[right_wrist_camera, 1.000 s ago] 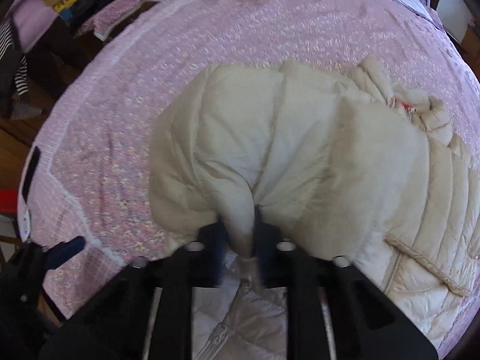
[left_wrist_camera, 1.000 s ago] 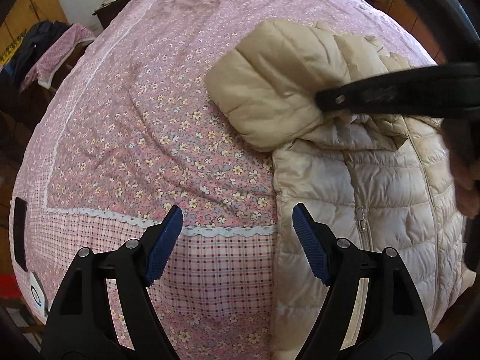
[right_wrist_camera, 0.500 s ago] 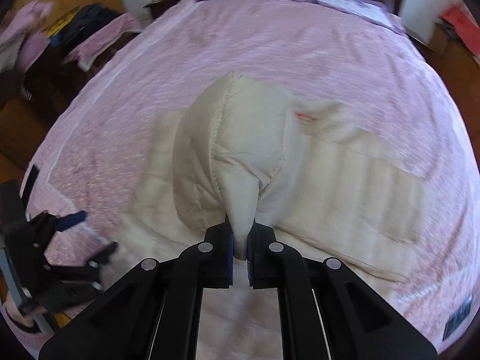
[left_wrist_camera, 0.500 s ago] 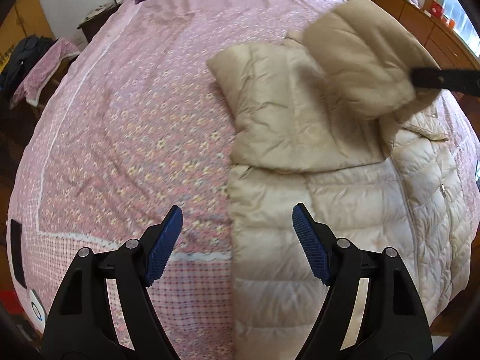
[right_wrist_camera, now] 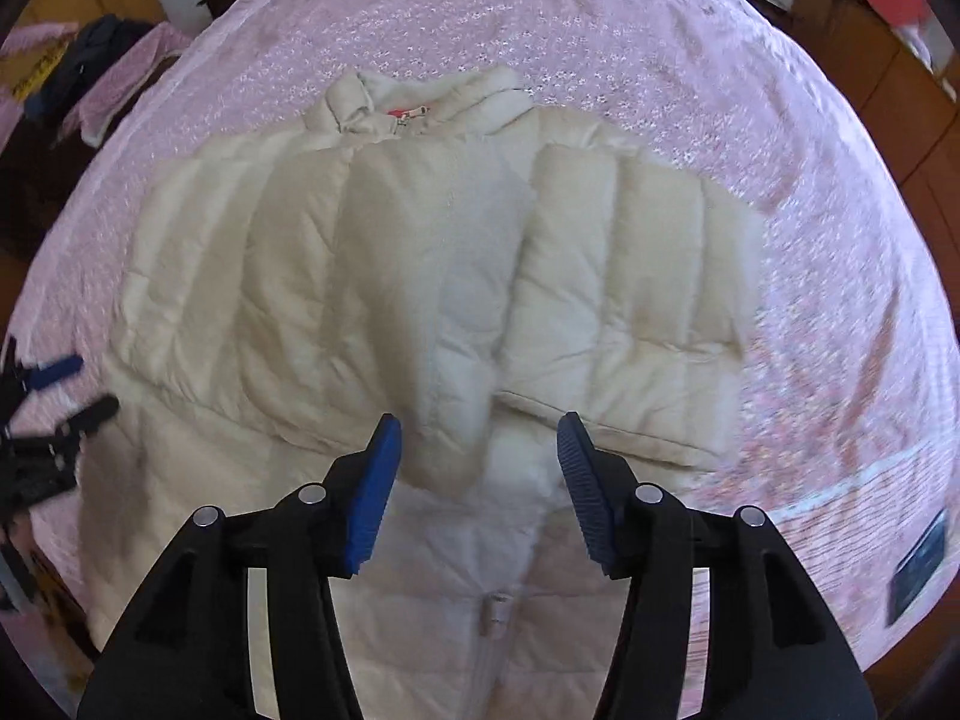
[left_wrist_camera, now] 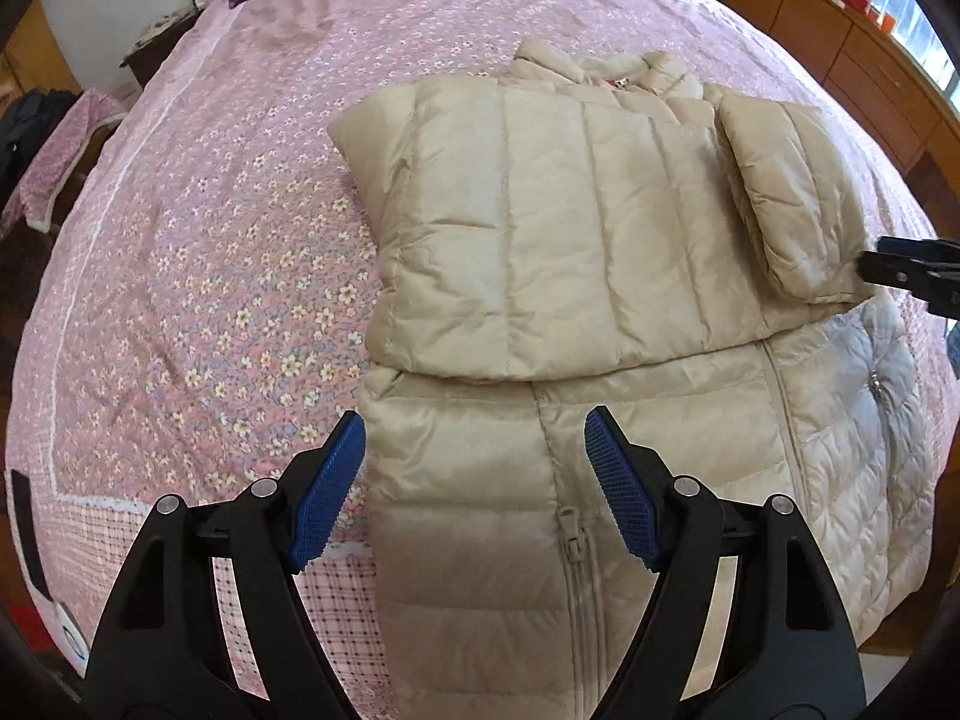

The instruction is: Fold large clothes

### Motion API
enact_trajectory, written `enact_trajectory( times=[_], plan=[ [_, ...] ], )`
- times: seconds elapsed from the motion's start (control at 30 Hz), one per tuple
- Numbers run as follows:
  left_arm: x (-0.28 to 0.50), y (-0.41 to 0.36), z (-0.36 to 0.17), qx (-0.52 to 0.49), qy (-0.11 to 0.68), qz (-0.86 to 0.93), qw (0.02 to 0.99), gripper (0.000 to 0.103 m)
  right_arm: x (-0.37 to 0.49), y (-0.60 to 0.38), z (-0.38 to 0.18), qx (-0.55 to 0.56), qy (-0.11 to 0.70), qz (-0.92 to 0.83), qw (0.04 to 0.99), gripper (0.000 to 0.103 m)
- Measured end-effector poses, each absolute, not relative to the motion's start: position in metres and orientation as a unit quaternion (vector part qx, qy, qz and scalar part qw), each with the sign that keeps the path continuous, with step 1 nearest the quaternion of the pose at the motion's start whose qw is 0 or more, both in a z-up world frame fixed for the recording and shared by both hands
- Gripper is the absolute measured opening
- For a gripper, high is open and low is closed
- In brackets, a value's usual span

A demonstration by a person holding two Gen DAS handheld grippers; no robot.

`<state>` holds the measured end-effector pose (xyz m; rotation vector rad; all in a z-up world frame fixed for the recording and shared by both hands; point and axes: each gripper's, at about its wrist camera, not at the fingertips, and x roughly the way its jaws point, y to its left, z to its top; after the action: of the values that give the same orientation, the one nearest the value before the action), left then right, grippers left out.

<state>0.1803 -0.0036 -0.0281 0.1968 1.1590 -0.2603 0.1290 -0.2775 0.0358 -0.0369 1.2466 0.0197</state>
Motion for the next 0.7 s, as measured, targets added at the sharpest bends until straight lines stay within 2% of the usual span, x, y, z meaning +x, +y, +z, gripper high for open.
enact_trajectory(
  times=[0.17,0.37,0.53,0.7],
  plan=[
    [0.184,0.001,-0.025,0.085,0.544,-0.121,0.826,0.075,0.121,-0.294,0.054,-0.017,0.580,-0.011,0.815,0.056],
    [0.192,0.003,-0.013,0.091,0.536,-0.114,0.832,0.075,0.112,-0.296,0.081,-0.010,0.565,-0.008,0.825,0.064],
    [0.197,-0.006,-0.007,0.112,0.529,-0.119,0.833,0.075,0.122,-0.284,0.083,-0.002,0.574,0.001,0.819,0.071],
    [0.201,-0.013,-0.007,0.123,0.526,-0.116,0.834,0.075,0.140,-0.263,0.076,-0.001,0.572,0.000,0.820,0.072]
  ],
)
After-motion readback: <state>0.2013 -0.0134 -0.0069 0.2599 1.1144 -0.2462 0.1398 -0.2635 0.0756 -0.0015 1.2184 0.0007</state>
